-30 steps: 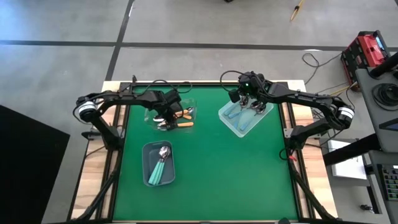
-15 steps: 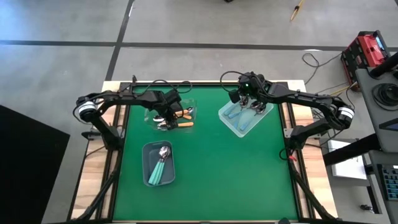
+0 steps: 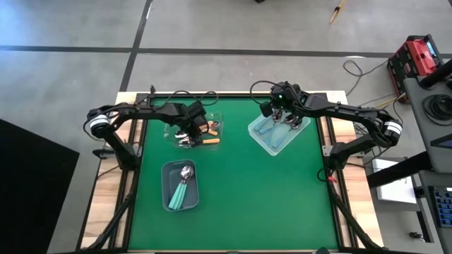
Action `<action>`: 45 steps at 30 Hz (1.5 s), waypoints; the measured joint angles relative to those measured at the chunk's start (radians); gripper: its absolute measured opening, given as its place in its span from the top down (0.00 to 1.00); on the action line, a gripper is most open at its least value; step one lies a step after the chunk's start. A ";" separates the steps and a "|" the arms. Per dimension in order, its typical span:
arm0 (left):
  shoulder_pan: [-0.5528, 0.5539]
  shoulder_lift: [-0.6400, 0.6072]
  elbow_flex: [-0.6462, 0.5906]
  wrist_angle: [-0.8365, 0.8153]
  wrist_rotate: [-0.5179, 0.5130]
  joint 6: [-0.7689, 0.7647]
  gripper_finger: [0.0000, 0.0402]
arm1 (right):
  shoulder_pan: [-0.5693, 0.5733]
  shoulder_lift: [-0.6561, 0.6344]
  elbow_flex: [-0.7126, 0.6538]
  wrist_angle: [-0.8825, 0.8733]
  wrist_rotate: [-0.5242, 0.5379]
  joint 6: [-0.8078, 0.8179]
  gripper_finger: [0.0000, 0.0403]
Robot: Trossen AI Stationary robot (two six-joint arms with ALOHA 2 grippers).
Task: Sort silverware by color (type)
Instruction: Adjust the orange spoons in the transparent bin
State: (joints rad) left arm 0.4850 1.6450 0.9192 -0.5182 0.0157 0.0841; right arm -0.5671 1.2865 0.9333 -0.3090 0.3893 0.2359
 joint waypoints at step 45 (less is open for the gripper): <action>0.000 0.054 0.001 0.072 0.038 0.005 0.79 | 0.000 0.000 0.000 0.000 0.000 0.000 0.97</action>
State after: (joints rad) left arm 0.4850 1.6993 0.9203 -0.4458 0.0536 0.0891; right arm -0.5671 1.2865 0.9329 -0.3092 0.3893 0.2356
